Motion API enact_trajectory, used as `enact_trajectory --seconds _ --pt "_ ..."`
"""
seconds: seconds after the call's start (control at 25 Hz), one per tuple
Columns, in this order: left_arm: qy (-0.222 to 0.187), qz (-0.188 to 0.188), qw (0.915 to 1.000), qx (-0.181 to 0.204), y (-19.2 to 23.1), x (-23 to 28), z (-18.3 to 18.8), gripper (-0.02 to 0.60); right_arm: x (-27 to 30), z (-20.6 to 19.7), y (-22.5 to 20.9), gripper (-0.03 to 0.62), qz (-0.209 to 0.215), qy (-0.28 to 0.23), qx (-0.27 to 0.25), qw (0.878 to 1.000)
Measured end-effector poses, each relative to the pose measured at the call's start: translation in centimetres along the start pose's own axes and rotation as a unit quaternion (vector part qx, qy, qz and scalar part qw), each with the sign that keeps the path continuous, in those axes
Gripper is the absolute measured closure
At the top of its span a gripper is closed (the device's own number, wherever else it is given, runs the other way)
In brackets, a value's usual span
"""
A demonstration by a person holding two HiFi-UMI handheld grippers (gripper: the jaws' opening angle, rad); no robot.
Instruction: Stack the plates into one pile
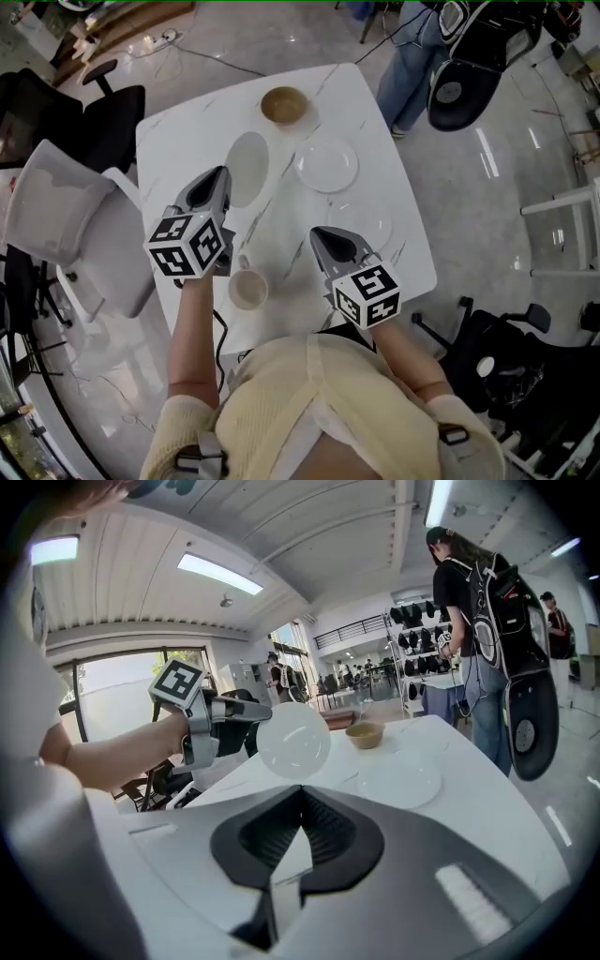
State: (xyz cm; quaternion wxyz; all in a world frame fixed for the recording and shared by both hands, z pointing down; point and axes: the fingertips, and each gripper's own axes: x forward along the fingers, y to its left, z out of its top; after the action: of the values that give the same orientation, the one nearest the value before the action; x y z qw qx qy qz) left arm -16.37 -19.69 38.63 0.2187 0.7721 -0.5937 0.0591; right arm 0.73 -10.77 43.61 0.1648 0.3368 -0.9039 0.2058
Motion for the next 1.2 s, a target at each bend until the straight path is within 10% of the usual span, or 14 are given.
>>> enact_trajectory --seconds 0.6,1.2 --pt "0.036 -0.129 0.9908 0.021 -10.3 7.0 -1.0 0.572 -4.5 -1.5 -5.4 0.591 -0.085 -0.012 0.032 0.996" --pt "0.062 -0.143 0.9878 0.0 -14.1 11.9 -3.8 0.572 -8.2 -4.1 -8.8 0.591 -0.128 -0.011 0.065 0.99"
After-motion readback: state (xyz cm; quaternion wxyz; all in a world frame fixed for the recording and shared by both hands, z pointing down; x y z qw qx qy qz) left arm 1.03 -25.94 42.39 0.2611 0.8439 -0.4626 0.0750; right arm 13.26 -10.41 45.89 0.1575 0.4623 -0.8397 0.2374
